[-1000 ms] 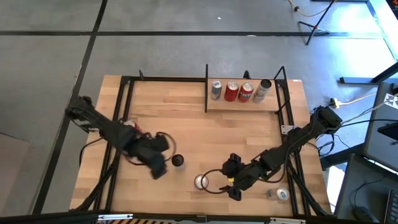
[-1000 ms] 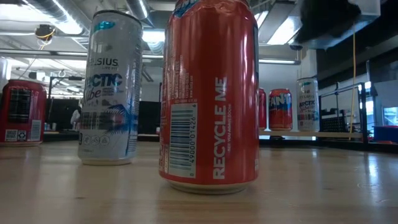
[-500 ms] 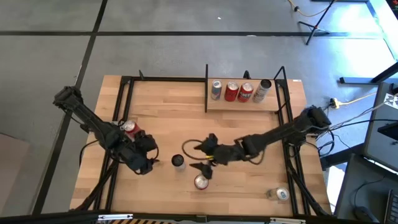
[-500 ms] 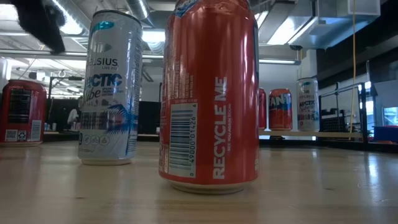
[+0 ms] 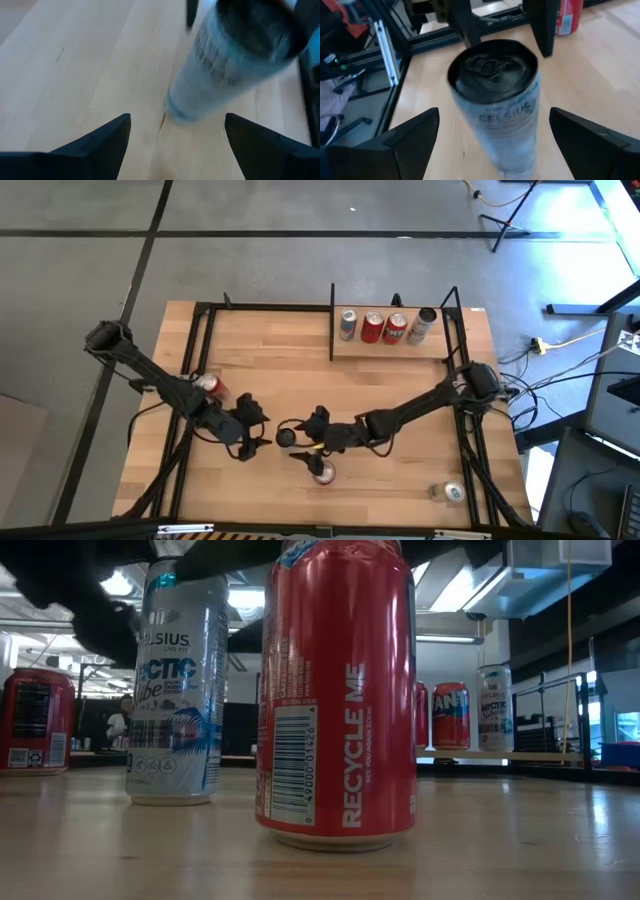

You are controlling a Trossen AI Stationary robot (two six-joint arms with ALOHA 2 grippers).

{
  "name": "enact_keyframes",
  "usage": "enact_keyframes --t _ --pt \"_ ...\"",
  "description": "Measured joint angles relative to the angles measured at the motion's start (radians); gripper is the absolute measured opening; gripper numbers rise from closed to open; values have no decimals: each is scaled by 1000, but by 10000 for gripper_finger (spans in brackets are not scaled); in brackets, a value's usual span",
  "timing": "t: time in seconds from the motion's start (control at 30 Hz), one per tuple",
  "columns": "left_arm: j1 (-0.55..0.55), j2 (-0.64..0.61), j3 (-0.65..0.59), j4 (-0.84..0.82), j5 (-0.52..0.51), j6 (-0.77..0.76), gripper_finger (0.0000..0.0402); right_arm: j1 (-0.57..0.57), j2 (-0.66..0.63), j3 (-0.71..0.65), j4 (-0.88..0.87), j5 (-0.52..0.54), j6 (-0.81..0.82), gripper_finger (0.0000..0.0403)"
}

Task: Place canned beverage on shelf
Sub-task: Put the white-blue soda can on the shelf aligned with the other white-blue soda can

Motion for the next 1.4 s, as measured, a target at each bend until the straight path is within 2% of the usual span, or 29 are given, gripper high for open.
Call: enact_keyframes --t 0.23,0.4,0.5,0.63,0.67,0.77,0.87,1.03,1.2,1.4 --pt "46 0 -11 132 17 71 311 -13 19 0 106 10 -45 364" --pt "61 0 -12 151 54 79 311 -19 19 0 99 34 -89 352" --pt "64 0 -12 151 63 80 311 -24 34 0 130 29 -101 313" --pt "64 0 -12 150 84 81 311 -26 41 1 134 23 -96 229" --pt "64 0 -12 150 97 86 311 -27 44 2 139 33 -84 217" --pt "66 -15 -9 136 159 120 311 -25 33 2 127 54 -65 216" --pt "65 -56 19 92 224 156 311 -24 -15 -3 44 74 -63 217" --pt "65 -161 38 50 262 156 311 -25 -176 -2 -143 93 -37 217" --pt "74 -259 40 48 247 141 311 -25 -352 0 -398 162 -55 217" --pt "101 -303 40 57 186 87 311 -25 -559 -15 -742 289 -127 216"
